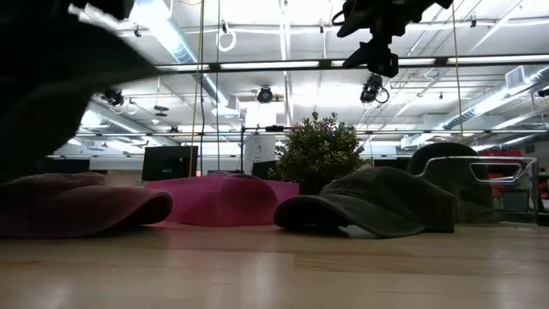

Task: Pick & Place hat
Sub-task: Put the left black cap into the transparent bin

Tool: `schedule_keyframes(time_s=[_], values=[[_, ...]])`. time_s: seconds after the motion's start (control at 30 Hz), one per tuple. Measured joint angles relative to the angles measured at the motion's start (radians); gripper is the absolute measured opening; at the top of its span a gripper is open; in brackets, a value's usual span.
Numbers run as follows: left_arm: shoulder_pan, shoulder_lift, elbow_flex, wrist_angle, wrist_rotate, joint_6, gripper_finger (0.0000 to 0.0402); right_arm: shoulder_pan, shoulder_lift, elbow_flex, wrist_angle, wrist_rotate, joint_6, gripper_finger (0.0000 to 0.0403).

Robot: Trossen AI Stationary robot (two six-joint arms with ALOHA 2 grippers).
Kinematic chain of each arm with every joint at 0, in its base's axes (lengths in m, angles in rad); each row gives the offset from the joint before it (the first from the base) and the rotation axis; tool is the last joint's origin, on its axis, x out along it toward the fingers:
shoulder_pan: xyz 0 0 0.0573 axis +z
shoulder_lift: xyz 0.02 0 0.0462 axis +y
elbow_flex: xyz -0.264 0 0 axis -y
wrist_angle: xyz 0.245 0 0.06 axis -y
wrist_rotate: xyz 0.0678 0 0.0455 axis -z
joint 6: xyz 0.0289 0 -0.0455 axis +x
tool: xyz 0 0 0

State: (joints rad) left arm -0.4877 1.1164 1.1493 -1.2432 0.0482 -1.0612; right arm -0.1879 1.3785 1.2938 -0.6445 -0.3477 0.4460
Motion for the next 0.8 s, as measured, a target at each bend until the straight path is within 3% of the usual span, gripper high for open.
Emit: schedule_keyframes(time_s=[0.2, 0.37, 0.67, 0.8], values=[[0.0, 0.0, 0.19, -0.101, -0.235, 0.003, 0.0011, -0.001, -0.006, 0.0, 0.012, -0.099, 0.03, 0.0231], [0.0, 0.0, 0.278, -0.109, -0.419, 0.071, 0.0011, -0.001, -0.042, 0.0, 0.038, -0.149, 0.083, 0.0231], [0.055, 0.002, 0.311, -0.063, -0.644, 0.26, 0.0011, -0.014, -0.169, 0.0, 0.211, -0.148, 0.211, 0.0231], [0.096, 0.008, 0.311, 0.012, -0.819, 0.38, 0.0011, -0.022, -0.208, 0.0, 0.319, -0.121, 0.3, 0.0231]])
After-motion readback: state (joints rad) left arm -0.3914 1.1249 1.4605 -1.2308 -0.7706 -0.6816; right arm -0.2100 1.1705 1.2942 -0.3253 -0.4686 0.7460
